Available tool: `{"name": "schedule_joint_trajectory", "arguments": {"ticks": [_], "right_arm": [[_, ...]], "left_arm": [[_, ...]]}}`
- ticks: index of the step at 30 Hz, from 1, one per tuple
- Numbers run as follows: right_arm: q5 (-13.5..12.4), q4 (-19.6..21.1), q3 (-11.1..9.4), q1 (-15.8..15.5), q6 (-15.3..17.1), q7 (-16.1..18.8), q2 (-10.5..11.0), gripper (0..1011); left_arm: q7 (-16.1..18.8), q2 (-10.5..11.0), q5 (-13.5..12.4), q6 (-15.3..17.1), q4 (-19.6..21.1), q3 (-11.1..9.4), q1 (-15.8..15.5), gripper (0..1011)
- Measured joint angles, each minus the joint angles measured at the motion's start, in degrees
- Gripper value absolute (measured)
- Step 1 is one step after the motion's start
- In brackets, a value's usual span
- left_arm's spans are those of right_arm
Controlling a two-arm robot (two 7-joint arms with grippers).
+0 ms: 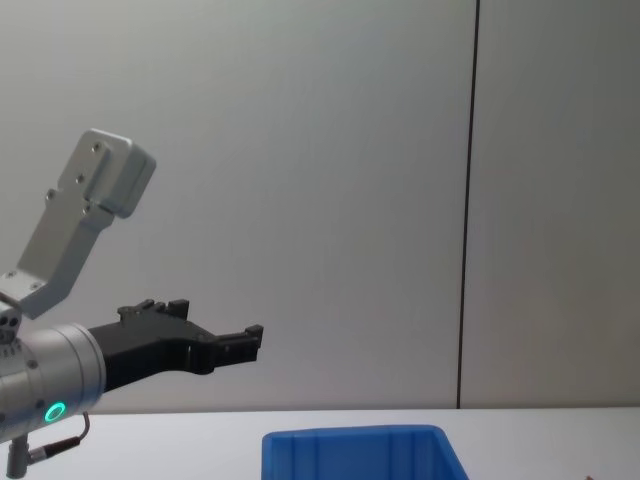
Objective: Pick up the two dolls from the table and place them into the box.
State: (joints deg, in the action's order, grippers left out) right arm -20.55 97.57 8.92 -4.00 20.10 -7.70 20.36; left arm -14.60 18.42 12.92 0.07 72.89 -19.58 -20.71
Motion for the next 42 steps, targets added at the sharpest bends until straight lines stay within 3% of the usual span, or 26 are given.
{"name": "schedule_joint_trajectory", "arguments": {"ticks": [16,30,42], "right_arm": [[2.1,-7.5,-0.6,2.3,0.5,5.6,0.8,1001],[3.9,-15.0,-0.2,5.4,-0.2,10.1,0.0,1001],[4.6,-19.0,0.2,6.7,-1.1,12.8,-0.5,994]], "left_arm": [[0.0,0.0,0.0,0.0,0.0,0.0,0.0,1001],[0.0,0.0,0.0,0.0,0.0,0.0,0.0,1001],[0.0,0.0,0.0,0.0,0.0,0.0,0.0,1001]]}}
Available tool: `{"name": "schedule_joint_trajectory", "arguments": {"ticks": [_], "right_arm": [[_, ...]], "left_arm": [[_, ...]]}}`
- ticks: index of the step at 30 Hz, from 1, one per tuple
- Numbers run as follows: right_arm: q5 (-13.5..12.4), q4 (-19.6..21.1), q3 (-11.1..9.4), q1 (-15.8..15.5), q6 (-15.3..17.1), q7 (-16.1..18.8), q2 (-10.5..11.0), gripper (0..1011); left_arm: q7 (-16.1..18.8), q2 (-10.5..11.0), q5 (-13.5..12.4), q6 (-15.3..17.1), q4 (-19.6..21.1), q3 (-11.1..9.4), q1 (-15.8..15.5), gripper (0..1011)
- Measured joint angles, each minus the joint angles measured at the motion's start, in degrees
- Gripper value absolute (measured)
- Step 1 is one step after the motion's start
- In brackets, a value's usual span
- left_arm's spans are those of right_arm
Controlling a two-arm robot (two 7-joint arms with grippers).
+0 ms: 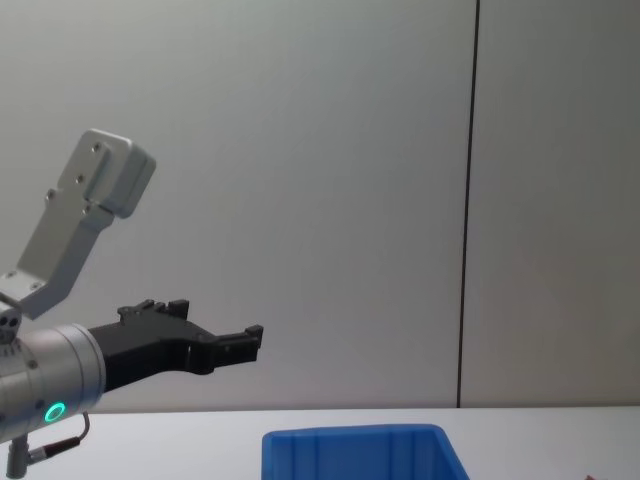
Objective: Pick up the two dolls from the table and place them into the box.
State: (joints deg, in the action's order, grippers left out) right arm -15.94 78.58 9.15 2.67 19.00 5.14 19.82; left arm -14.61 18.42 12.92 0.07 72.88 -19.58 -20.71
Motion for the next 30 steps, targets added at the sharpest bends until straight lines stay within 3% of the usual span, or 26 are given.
{"name": "schedule_joint_trajectory", "arguments": {"ticks": [13,16,20,23,30], "right_arm": [[0.8,-2.8,0.9,0.9,-2.1,3.2,-0.9,676],[0.9,-3.3,1.1,1.1,-2.2,3.5,-1.0,534],[0.9,-3.8,1.2,1.3,-2.2,3.6,-1.2,430],[0.9,-4.2,1.2,1.5,-2.2,3.5,-1.4,383],[0.9,-4.3,1.2,1.5,-2.0,2.2,-1.6,383]], "left_arm": [[0.0,0.0,0.0,0.0,0.0,0.0,0.0,1001],[0.0,0.0,0.0,0.0,0.0,0.0,0.0,1001],[0.0,0.0,0.0,0.0,0.0,0.0,0.0,1001],[0.0,0.0,0.0,0.0,0.0,0.0,0.0,1001],[0.0,0.0,0.0,0.0,0.0,0.0,0.0,1001]]}}
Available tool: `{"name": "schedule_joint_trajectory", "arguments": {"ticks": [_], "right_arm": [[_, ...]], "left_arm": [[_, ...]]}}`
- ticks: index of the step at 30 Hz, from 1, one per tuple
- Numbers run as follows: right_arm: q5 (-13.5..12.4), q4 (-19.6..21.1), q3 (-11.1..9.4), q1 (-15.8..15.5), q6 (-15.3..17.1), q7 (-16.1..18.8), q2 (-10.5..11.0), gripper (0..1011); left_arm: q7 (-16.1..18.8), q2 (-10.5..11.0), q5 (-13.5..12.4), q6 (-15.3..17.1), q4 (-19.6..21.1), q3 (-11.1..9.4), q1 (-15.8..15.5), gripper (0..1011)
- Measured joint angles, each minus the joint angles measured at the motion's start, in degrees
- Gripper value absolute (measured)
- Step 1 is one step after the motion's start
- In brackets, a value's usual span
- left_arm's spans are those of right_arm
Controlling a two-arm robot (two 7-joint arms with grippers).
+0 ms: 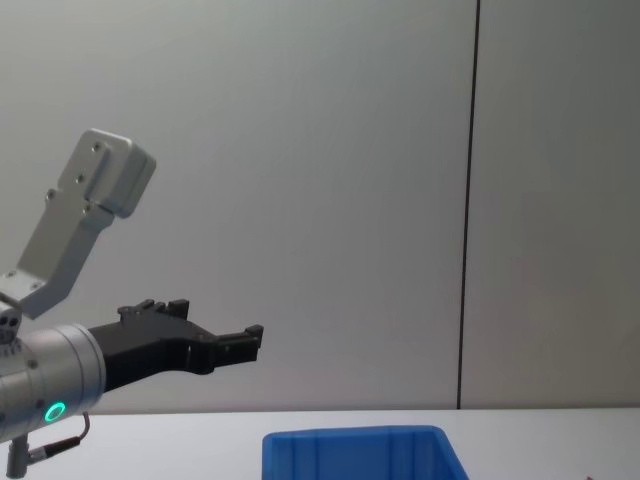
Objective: Pick up the two dolls from the table and place them into the box.
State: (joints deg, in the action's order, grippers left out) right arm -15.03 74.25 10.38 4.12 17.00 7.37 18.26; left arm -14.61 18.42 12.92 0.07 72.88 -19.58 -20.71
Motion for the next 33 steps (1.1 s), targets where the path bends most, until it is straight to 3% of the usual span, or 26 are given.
{"name": "schedule_joint_trajectory", "arguments": {"ticks": [9,18,25,33], "right_arm": [[0.8,2.9,-0.3,-1.2,-0.5,-3.1,0.3,383],[2.4,8.1,-0.6,-2.8,-3.3,-5.3,0.8,383],[3.2,11.2,-0.6,-3.5,-5.7,-4.4,1.1,383],[4.0,14.0,-0.3,-3.8,-9.0,-0.7,1.2,383]], "left_arm": [[0.0,0.0,0.0,0.0,0.0,0.0,0.0,1001],[0.0,0.0,0.0,0.0,0.0,0.0,0.0,1001],[0.0,0.0,0.0,0.0,0.0,0.0,0.0,1001],[0.0,0.0,0.0,0.0,0.0,0.0,0.0,1001]]}}
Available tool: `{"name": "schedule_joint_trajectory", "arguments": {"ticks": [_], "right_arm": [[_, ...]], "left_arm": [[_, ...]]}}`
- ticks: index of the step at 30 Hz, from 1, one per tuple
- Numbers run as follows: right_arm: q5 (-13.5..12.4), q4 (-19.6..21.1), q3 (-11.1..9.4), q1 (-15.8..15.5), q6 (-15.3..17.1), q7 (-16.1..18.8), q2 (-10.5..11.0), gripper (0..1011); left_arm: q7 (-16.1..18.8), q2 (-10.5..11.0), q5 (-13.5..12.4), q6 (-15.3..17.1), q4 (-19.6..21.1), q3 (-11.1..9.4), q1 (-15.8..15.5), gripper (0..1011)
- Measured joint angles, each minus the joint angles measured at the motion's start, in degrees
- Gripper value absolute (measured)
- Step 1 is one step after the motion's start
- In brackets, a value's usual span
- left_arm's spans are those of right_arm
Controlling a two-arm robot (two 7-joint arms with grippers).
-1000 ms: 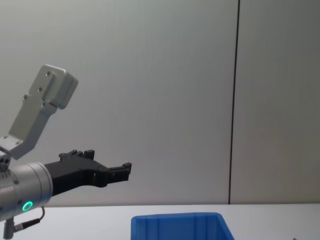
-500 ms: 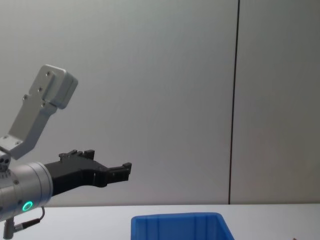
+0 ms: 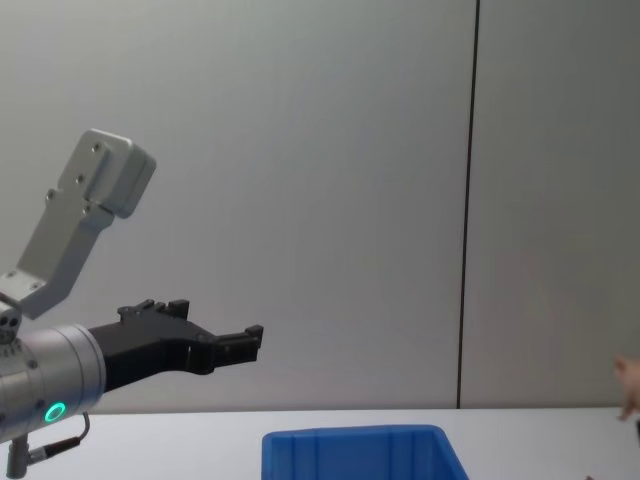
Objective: Pick up the two dolls from the table and place them into the box.
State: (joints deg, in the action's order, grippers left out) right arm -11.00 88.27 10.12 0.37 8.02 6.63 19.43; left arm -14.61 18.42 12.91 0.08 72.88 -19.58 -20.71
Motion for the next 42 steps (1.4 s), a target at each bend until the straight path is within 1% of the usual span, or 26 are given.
{"name": "schedule_joint_trajectory", "arguments": {"ticks": [6,14,15,18,19,25,27,28,29,30,31,32,35,37,40,41,42], "right_arm": [[0.5,1.2,0.6,0.4,-2.0,3.7,-0.4,383],[1.1,1.6,1.7,1.5,-4.1,8.6,-1.2,383],[1.2,1.6,2.0,1.9,-4.4,9.9,-1.5,383],[1.4,1.4,2.4,2.3,-4.9,11.3,-1.9,383],[1.6,1.3,2.7,2.7,-5.3,12.5,-2.1,383],[2.4,-0.2,4.1,4.5,-6.5,17.1,-3.6,395],[2.6,-0.6,4.4,4.9,-6.8,18.1,-4.0,482],[2.9,-1.2,4.8,5.5,-7.1,19.1,-4.5,507],[3.0,-1.5,5.0,5.7,-7.2,19.8,-4.8,507],[3.2,-1.9,5.3,6.0,-7.4,20.3,-5.0,569],[3.5,-2.7,5.7,6.7,-7.6,21.3,-5.6,589],[3.6,-3.1,5.9,7.0,-7.8,21.8,-5.8,650],[4.3,-4.5,6.6,8.1,-8.2,23.5,-6.7,732],[4.7,-5.6,7.1,8.8,-8.6,24.5,-7.4,806],[5.0,-6.4,7.5,9.5,-8.7,24.9,-7.9,862],[5.1,-6.8,7.7,9.7,-8.8,25.1,-8.1,915],[5.2,-7.0,7.8,9.9,-8.8,25.1,-8.3,930]], "left_arm": [[0.0,0.0,0.0,0.0,0.0,0.0,0.0,1001],[0.0,0.0,0.0,0.0,0.0,0.0,0.0,1001],[0.0,0.0,0.0,0.0,0.0,0.0,0.0,1001],[0.0,0.0,0.0,0.0,0.0,0.0,0.0,1001],[0.0,0.0,0.0,0.0,0.0,0.0,0.0,1001],[0.0,0.0,0.0,0.0,0.0,0.0,0.0,1001],[0.0,0.0,0.0,0.0,0.0,0.0,0.0,1001],[0.0,0.0,0.0,0.0,0.0,0.0,0.0,1001],[0.0,0.0,0.0,0.0,0.0,0.0,0.0,1001],[0.0,0.0,0.0,0.0,0.0,0.0,0.0,1001],[0.0,0.0,0.0,0.0,0.0,0.0,0.0,1001],[0.0,0.0,0.0,0.0,0.0,0.0,0.0,1001],[0.0,0.0,0.0,0.0,0.0,0.0,0.0,1001],[0.0,0.0,0.0,0.0,0.0,0.0,0.0,1001],[0.0,0.0,0.0,0.0,0.0,0.0,0.0,1001],[0.0,0.0,0.0,0.0,0.0,0.0,0.0,1001],[0.0,0.0,0.0,0.0,0.0,0.0,0.0,1001]]}}
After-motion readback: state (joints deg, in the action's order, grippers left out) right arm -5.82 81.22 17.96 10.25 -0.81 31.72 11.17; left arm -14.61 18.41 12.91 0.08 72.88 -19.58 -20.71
